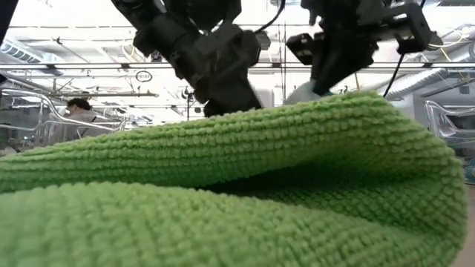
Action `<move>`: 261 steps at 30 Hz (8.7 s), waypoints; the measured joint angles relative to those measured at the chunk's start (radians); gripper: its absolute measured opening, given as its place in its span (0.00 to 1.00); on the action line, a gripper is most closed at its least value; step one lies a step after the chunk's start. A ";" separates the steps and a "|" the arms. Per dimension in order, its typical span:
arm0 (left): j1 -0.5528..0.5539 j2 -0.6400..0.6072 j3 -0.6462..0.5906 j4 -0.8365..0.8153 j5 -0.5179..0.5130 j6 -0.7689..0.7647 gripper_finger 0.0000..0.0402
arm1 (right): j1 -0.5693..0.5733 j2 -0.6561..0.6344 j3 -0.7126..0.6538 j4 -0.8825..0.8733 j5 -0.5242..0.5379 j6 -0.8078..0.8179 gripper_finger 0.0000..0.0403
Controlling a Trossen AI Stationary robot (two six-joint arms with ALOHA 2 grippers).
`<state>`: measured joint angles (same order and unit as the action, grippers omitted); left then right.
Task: Sort microfiber towel by color & place in baskets
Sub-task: Fold the blue microfiber towel, then put the folded blue microfiber towel into the right transparent bin
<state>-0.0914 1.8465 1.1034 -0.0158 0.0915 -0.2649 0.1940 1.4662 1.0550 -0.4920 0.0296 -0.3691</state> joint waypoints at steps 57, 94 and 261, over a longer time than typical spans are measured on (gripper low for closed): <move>-0.081 -0.003 0.000 -0.067 -0.042 -0.373 0.57 | -0.576 0.129 -0.105 -0.013 -0.323 0.546 0.71; 0.094 -0.003 0.000 0.048 -0.223 -0.409 0.57 | -0.417 0.326 -0.102 0.174 -0.031 0.695 0.07; -0.200 -0.434 0.071 0.056 -0.904 0.551 0.57 | 0.682 -0.208 -0.053 -0.669 -0.025 2.508 0.05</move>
<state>-0.2915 1.4124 1.1740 0.0401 -0.8127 0.2863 0.8758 1.2583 1.0016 -1.1610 0.0042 2.1385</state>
